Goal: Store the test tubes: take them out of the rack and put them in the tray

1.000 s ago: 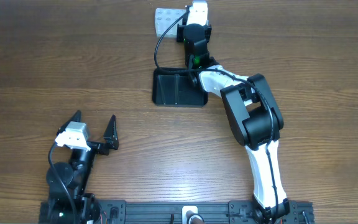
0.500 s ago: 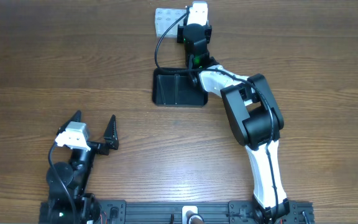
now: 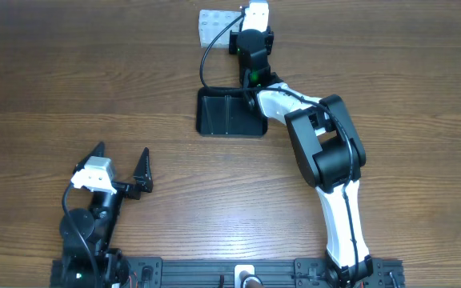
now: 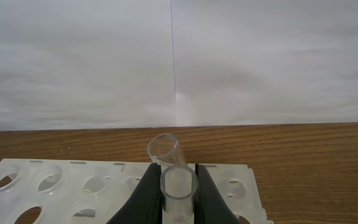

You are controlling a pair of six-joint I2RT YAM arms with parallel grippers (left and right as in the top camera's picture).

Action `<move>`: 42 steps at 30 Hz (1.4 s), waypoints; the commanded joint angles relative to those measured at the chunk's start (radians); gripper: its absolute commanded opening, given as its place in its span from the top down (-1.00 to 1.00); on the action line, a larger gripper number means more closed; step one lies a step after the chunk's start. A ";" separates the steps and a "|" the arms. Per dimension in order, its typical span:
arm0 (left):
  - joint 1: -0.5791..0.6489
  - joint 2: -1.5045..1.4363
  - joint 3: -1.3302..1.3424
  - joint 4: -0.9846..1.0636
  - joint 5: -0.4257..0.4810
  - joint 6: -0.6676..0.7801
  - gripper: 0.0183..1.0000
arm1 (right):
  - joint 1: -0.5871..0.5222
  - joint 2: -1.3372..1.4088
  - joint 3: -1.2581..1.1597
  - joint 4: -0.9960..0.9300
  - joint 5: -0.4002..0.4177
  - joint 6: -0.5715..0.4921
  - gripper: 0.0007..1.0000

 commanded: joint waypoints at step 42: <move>0.006 -0.006 -0.004 -0.002 0.013 -0.006 -1.00 | 0.023 -0.172 0.022 -0.053 -0.021 0.005 0.98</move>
